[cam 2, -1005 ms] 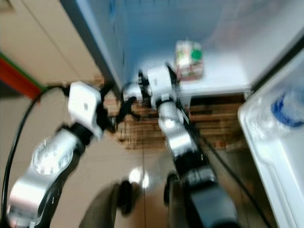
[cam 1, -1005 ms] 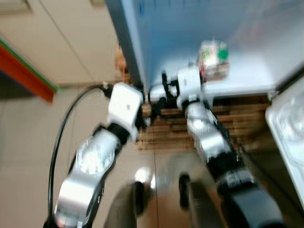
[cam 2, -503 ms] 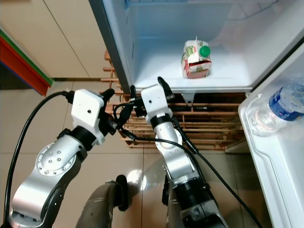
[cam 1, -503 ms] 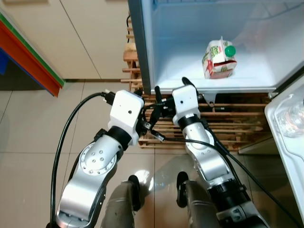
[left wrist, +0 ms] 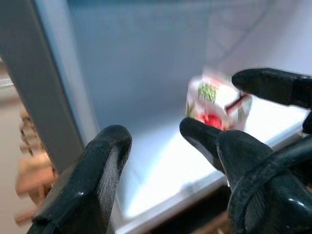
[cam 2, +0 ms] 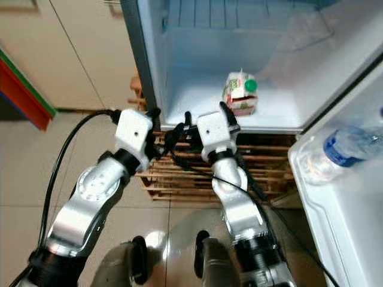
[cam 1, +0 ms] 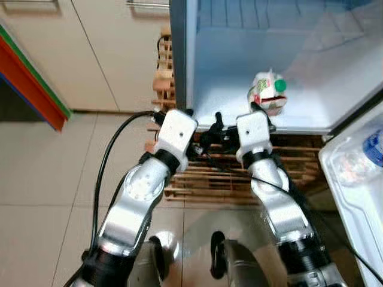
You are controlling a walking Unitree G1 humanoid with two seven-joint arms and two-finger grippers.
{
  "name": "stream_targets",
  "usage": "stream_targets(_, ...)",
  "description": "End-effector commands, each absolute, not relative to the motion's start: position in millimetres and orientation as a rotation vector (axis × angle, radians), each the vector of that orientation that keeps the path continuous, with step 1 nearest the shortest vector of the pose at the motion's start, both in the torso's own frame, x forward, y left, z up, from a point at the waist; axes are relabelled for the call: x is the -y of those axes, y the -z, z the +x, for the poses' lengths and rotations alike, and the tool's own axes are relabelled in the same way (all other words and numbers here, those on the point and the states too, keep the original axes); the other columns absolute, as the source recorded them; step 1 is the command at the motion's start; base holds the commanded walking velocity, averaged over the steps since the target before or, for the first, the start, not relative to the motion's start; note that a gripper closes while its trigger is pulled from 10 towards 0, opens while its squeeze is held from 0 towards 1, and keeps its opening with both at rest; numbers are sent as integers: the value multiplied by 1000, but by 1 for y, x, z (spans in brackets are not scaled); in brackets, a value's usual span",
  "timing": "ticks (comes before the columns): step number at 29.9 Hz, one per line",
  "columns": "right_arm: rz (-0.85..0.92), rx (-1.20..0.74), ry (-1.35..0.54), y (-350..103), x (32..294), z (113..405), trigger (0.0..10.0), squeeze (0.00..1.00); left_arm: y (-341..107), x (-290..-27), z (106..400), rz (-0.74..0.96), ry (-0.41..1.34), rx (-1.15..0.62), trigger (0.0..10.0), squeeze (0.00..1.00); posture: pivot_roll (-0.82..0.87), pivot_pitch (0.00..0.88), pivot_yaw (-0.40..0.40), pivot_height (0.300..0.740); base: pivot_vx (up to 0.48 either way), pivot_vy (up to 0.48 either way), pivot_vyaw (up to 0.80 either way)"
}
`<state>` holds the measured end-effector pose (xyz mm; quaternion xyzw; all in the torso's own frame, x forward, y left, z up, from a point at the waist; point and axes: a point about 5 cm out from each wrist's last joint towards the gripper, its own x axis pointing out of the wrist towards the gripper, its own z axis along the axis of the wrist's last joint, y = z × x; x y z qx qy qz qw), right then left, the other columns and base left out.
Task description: Restocking fridge
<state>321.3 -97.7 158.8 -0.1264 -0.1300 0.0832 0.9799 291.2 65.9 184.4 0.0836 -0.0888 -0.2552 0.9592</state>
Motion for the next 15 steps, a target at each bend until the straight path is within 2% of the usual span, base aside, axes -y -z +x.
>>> stream_targets(1, -231, 288, -164, -163, 100, 327, 10000, 0, -176, -77, 301, 180, 432, 144, 10000, 0, 35, 87, -21, 740, 0, 0, 0)
stream_targets(3, -243, 299, -147, -167, 101, 334, 10000, 0, -179, -72, 304, 175, 437, 162, 10000, 0, 40, 88, -24, 740, 0, 0, 0)
stream_targets(7, -372, 300, -117, -170, 103, 349, 10000, 0, -182, -63, 309, 171, 458, 195, 10000, 0, 52, 96, -22, 740, 0, 0, 0)
stream_targets(12, -488, 266, -140, -160, 97, 360, 10000, 0, -182, -58, 301, 143, 500, 203, 10000, 0, 74, 125, -10, 740, 0, 0, 0)
stream_targets(15, -559, 272, -158, -160, 88, 367, 10000, 0, -181, -58, 292, 124, 518, 195, 10000, 0, 99, 180, 12, 740, 421, 0, 0)
